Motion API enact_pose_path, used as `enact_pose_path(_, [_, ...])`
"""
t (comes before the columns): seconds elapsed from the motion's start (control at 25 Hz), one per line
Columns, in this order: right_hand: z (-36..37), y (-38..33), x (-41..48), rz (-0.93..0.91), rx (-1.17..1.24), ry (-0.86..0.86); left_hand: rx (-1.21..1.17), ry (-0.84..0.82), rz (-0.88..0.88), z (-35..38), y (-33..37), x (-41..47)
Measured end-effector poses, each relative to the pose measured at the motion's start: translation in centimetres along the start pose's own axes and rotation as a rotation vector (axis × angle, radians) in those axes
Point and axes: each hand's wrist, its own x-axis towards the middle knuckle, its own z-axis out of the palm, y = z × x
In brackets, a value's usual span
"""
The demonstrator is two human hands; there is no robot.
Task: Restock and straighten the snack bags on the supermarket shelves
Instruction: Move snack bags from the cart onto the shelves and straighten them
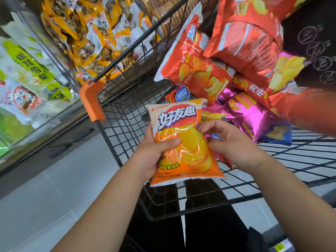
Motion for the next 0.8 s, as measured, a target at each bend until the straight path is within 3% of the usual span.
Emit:
enact_pose_path(0.6, [-4.7, -6.7, -3.3, -0.015, -0.260, 0.398, 0.019, 0.092, 0.126, 5.8, 3.1, -4.7])
enact_pose_path(0.8, [-9.6, -6.0, -2.3, 0.084, -0.559, 0.547, 0.058, 0.182, 0.149, 5.8, 3.2, -5.0])
